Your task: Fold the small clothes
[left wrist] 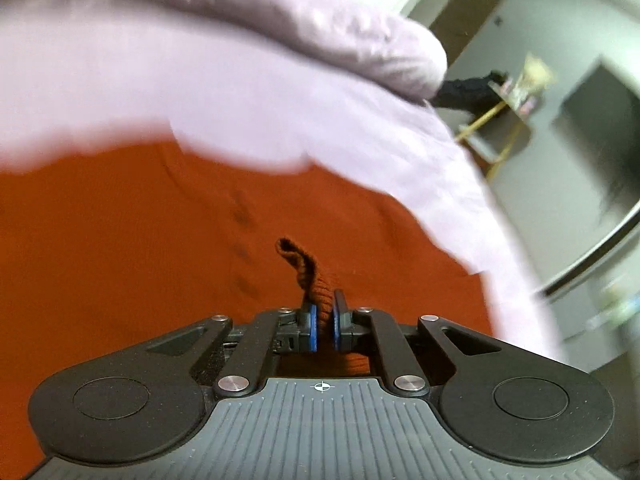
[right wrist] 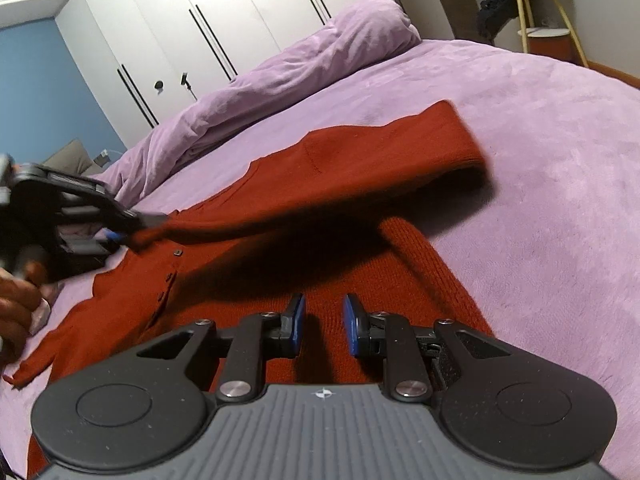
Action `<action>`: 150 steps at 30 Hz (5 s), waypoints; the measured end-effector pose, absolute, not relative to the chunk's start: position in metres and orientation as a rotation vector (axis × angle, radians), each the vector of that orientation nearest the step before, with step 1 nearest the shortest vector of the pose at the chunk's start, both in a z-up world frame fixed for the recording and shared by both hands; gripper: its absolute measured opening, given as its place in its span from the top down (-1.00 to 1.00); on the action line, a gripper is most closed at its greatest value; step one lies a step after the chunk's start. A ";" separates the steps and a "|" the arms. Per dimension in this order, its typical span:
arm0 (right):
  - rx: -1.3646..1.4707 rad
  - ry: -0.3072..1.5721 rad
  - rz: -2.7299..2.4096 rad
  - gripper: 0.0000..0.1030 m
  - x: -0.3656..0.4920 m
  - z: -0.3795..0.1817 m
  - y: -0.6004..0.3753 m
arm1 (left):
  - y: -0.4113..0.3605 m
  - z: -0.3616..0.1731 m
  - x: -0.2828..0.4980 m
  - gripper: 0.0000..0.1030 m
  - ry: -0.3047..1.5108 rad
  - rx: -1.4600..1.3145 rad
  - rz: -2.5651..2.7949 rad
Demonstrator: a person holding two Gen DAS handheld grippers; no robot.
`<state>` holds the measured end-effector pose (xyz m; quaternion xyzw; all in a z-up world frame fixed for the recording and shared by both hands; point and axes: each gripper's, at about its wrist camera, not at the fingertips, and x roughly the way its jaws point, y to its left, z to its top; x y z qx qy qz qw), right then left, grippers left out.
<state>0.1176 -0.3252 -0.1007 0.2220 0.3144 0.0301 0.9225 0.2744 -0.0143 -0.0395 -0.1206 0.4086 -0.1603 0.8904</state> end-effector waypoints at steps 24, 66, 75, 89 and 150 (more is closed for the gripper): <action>0.326 0.722 -0.009 -0.13 0.252 -0.061 -0.330 | 0.083 -0.041 0.279 0.83 0.723 -0.157 -0.082; -0.125 0.675 -0.057 1.00 0.227 -0.098 -0.277 | 0.065 -0.106 0.287 -0.22 0.810 -0.104 -0.059; -0.141 0.685 -0.051 1.00 0.230 -0.096 -0.277 | 0.077 -0.113 0.298 -0.51 0.834 -0.102 -0.019; -0.087 0.731 -0.038 0.64 0.199 -0.087 -0.258 | 0.067 -0.118 0.309 -0.73 0.828 0.010 0.027; 0.148 0.668 0.038 0.32 0.119 -0.039 -0.234 | 0.392 -0.062 0.145 0.85 0.422 -0.795 0.384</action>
